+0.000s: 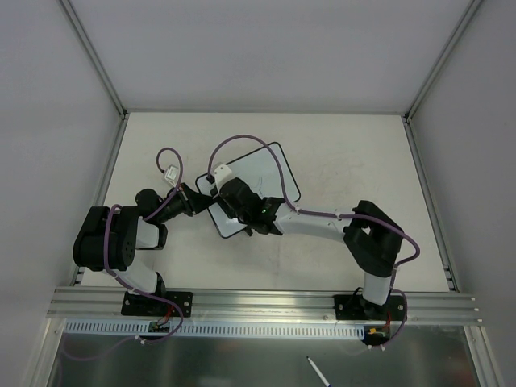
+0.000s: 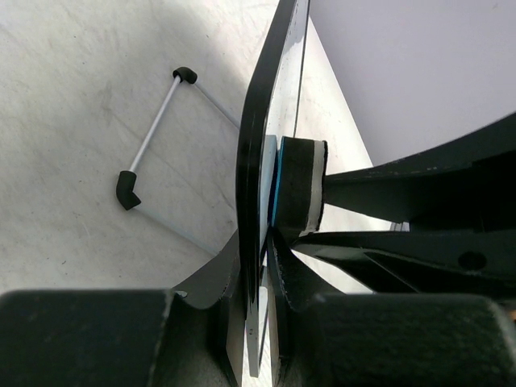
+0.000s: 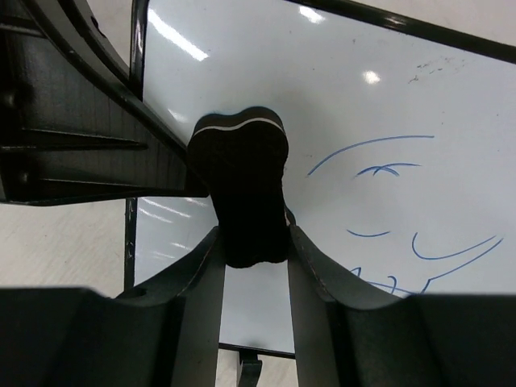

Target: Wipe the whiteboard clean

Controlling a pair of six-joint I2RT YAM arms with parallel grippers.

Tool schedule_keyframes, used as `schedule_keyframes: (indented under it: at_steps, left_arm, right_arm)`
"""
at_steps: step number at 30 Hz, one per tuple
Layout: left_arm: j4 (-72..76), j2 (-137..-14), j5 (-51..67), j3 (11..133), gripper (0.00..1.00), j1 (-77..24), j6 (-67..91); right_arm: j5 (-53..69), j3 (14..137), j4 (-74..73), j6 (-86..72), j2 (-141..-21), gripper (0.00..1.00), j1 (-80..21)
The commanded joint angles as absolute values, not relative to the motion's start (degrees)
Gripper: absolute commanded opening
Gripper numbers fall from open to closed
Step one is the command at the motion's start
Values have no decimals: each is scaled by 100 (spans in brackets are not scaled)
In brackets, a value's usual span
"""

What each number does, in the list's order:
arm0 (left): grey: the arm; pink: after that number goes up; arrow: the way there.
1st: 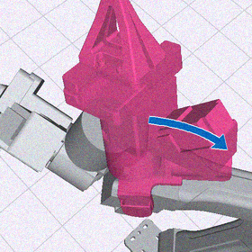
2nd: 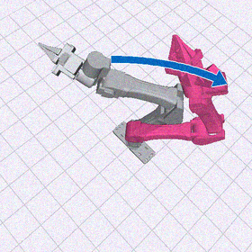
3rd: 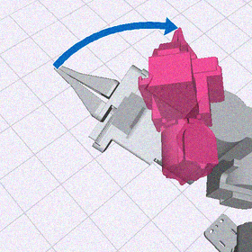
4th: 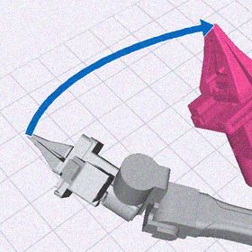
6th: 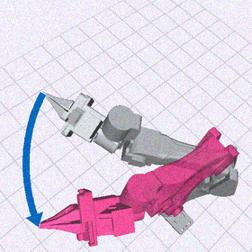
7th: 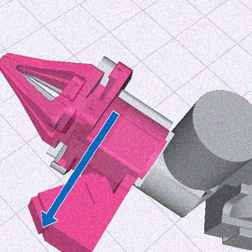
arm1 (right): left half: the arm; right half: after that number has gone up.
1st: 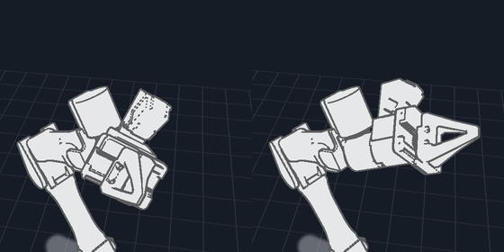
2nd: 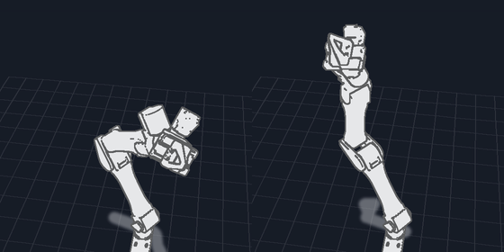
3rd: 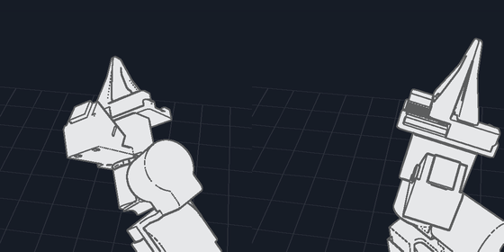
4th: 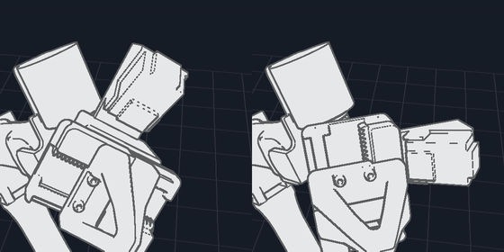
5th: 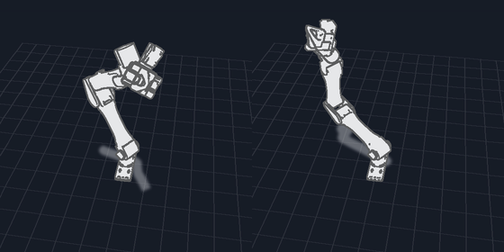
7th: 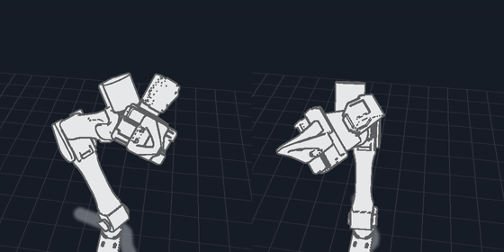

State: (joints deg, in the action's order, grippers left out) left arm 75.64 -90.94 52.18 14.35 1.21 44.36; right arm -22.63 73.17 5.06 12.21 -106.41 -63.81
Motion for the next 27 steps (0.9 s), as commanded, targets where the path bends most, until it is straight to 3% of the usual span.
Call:
schedule_keyframes:
  at_steps: [1, 27]
  left_arm:
    - [8947, -8974, 5221, 1371, 0, 158, 4184]
    - [8956, -8982, 5221, 1362, 0, 167, 4201]
  right_arm:
    - [-1785, 7058, 237, 695, -10609, 0, -5960]
    - [-1407, 5608, 395, -615, -9826, 0, -3621]
